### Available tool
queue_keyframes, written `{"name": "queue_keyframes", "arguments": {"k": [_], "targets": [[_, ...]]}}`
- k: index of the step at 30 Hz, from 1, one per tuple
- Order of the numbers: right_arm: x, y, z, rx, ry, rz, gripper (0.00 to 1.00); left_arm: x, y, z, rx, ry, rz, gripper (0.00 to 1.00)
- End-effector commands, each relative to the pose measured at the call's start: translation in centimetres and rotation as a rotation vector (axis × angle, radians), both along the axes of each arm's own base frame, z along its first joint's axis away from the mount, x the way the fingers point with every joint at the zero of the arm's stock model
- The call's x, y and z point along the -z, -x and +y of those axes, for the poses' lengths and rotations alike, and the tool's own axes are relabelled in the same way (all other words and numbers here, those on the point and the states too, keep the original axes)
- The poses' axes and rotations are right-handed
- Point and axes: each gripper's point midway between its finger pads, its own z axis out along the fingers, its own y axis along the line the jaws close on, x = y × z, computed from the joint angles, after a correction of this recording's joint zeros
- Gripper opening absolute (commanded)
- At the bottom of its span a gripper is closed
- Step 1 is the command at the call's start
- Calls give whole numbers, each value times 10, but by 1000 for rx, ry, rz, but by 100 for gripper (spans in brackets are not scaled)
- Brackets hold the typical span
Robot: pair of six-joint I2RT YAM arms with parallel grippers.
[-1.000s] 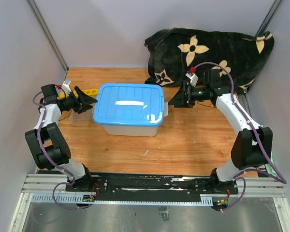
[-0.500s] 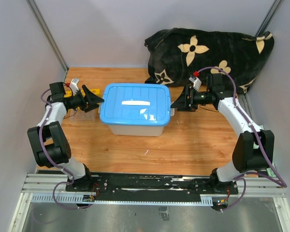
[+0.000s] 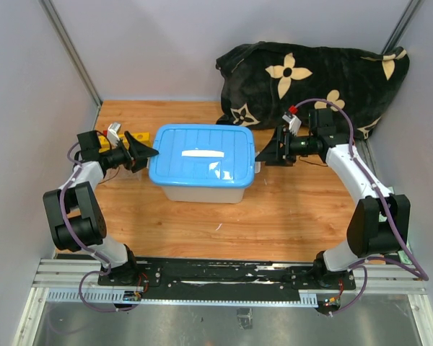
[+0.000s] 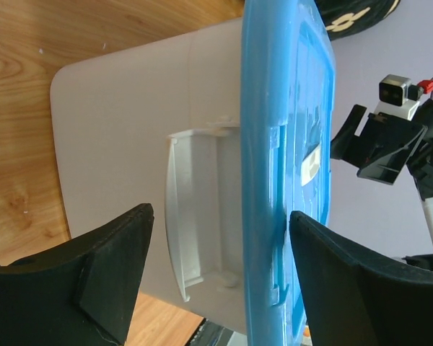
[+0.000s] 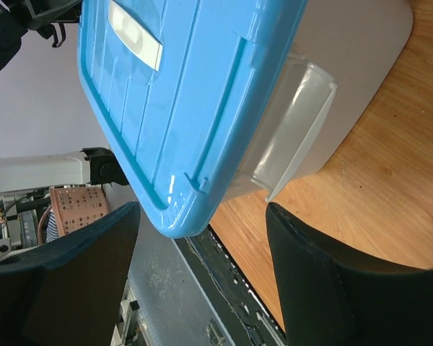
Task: Organize the chemistry lab equipment
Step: Close the lid of the storage box.
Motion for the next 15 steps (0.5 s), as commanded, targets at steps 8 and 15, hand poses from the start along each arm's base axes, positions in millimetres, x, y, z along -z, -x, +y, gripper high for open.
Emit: {"name": "queue_keyframes", "arguments": {"k": [8,15], "targets": [[7,-5,-15,38,51,2,73,-11,-14,-2,35,11,-54,78],[3,-17,-27,135,-49,19,74,-18,-18,-1,30,4,-61,76]]}}
